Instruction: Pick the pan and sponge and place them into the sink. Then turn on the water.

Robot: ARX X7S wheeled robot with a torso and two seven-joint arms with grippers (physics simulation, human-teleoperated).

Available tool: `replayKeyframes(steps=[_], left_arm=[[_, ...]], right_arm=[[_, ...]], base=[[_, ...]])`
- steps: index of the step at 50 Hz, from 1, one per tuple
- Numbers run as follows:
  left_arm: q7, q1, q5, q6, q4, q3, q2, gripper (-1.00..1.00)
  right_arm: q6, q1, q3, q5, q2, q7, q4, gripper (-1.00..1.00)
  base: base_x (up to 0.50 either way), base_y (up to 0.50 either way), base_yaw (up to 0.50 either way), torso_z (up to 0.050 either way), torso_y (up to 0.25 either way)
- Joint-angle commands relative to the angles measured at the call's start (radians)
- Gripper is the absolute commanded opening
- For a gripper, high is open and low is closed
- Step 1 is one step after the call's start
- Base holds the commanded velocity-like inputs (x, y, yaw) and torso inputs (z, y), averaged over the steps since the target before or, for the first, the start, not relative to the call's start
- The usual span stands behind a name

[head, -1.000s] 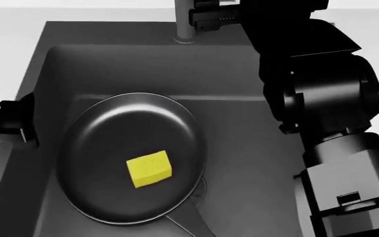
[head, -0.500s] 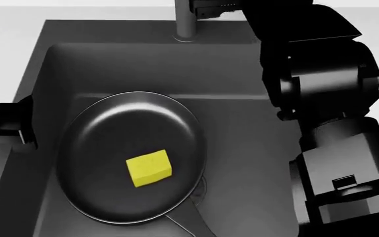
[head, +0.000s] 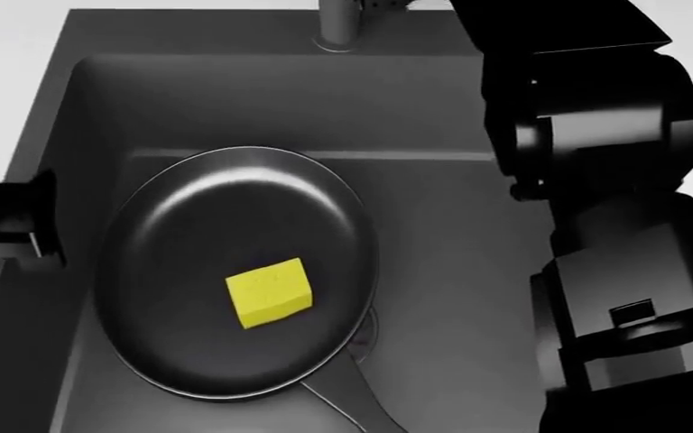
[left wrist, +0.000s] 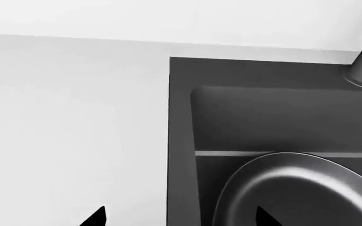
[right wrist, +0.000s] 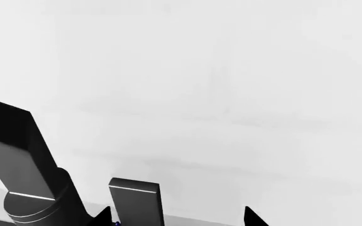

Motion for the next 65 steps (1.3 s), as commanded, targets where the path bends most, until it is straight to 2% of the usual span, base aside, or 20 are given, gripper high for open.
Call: replayKeyframes(steps=[1, 29, 65], left_arm=[[-0.006, 0.009, -0.009, 0.011, -0.001, -0.014, -0.003, 1.00], [-0.014, 0.012, -0.011, 0.018, -0.023, -0.003, 0.002, 1.00], [-0.036, 0.011, -0.034, 0.014, -0.028, -0.002, -0.004, 1.00]], right_arm=[[-0.007, 0.011, 0.001, -0.002, 0.009, 0.000, 0.003, 1.00], [0.126, -0.043, 0.027, 0.049, 0.113, 0.105, -0.237, 1.00], [0.182, -0.106, 0.074, 0.104, 0.185, 0.182, -0.373, 1.00]], base=[[0.00, 0.00, 0.00, 0.000, 0.000], [0.00, 0.00, 0.00, 0.000, 0.000], [0.00, 0.00, 0.00, 0.000, 0.000]])
